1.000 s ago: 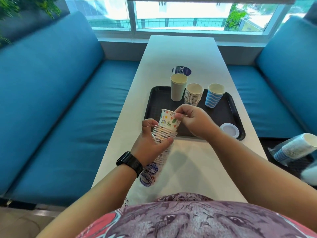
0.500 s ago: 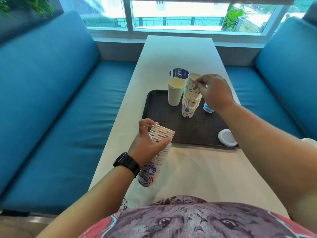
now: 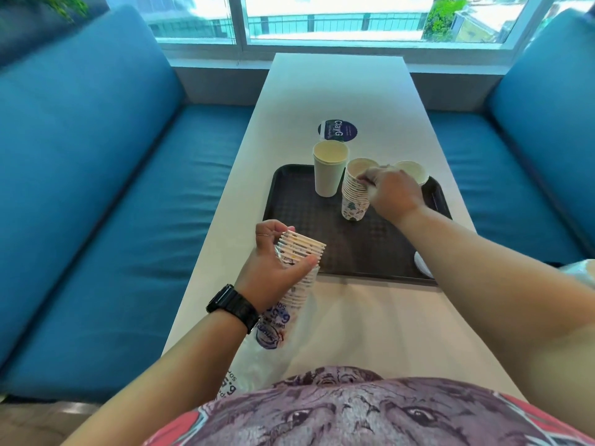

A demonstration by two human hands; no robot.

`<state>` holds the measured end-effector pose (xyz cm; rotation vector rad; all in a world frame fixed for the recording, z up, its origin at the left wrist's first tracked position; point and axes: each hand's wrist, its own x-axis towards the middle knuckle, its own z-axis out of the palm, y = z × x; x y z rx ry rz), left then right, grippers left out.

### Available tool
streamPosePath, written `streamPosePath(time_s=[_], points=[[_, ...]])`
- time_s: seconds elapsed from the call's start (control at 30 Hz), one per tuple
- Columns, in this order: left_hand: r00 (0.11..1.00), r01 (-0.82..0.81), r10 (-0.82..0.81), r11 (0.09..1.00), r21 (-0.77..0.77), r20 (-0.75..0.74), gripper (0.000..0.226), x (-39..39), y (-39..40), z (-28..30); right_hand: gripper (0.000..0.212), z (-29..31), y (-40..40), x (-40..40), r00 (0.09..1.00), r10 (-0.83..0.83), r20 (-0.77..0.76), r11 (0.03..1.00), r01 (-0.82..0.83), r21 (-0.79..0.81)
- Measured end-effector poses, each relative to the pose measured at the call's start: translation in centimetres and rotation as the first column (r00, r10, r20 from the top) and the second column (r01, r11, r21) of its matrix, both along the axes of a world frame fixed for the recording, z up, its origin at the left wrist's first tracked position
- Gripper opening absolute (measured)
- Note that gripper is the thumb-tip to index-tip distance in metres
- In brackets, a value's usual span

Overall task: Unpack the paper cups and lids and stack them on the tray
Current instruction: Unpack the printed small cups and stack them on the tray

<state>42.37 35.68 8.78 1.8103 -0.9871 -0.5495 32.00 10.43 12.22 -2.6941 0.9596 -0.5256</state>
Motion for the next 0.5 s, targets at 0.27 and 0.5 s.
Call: streamPosePath(time_s=[0.27,0.5], points=[[1.0,0.003,-0.003,1.0,0.0,0.006,0.061,-0.4,0.1,-0.1,0.037,-0.4,1.1,-0.4,0.997,0.047,0.067,0.998,-0.044,-0.045],[0.999,-0.038,0.037,0.998,-0.04,-0.023,0.062,-1.2,0.7,0.3,0.018,1.7,7.2,-1.0,0.941,0.073,0.331,0.933,-0.182,0.312]])
